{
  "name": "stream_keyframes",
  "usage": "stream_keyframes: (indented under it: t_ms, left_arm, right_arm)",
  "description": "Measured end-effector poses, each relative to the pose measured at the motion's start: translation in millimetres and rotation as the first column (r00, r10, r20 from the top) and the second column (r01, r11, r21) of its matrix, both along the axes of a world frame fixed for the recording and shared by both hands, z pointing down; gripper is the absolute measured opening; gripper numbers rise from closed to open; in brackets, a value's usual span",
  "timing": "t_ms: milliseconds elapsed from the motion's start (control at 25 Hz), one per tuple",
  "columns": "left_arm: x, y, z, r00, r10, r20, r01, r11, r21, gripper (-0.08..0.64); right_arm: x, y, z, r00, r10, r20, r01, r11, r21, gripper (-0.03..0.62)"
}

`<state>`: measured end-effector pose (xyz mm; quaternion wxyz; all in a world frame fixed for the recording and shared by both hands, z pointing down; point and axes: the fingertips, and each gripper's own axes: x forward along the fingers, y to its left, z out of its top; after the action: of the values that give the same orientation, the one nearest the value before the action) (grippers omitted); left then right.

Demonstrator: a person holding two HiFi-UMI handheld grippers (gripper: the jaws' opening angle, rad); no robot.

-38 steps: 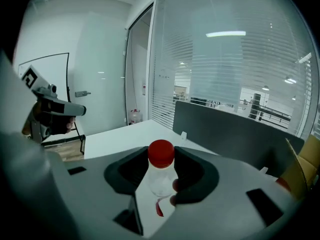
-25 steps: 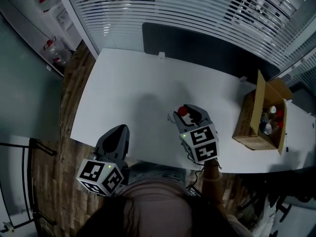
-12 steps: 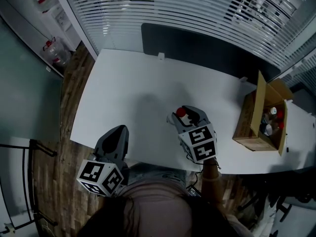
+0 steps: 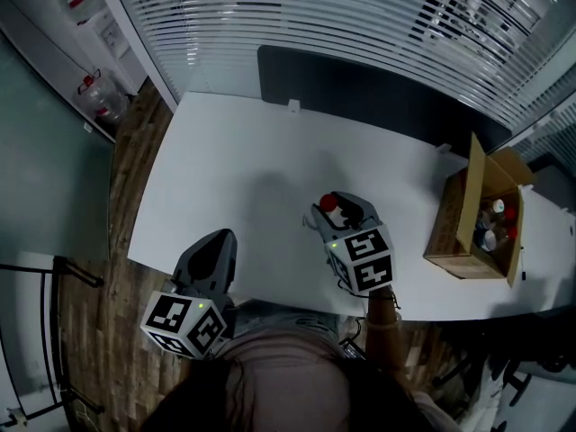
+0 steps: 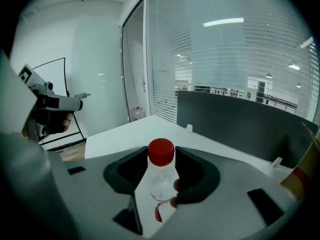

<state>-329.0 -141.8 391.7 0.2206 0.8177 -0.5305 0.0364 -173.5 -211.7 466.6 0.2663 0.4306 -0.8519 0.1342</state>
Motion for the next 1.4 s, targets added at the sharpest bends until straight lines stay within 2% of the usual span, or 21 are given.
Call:
stream_keyframes:
  t_ms: [440,640,800,1400]
  left_arm:
    - [1.9,-7.8,1.1,1.0,0.022,-0.012,-0.022,1.0,0.002,0.008]
    - [5.8,-10.0,-7.3,1.0,0.019,0.004,-0.019,1.0,-0.018,0.008]
    - [2.5,-9.0,-0.7,0.999,0.03,-0.012,-0.03,1.0,0.01,0.008]
    - [16.8,6.7,-10.0,0.997,0.071,-0.01,-0.071,0.997,0.022,0.008]
  right_arm:
    - [-3.1,-2.6,1.7,1.0,-0.006,-0.007,0.006,1.0,-0.014,0.181]
    - [-2.1,-0.6,-0.1,1.0,-0.01,-0.011,0.01,1.0,-0.01,0.195]
    - [-3.7,2.1,-0.3,1.0,-0.012,-0.018,0.011,1.0,-0.01,0.198]
    - [9.9,31.3,-15.8,1.0,0.023,0.005,-0.023,1.0,0.018,0.204]
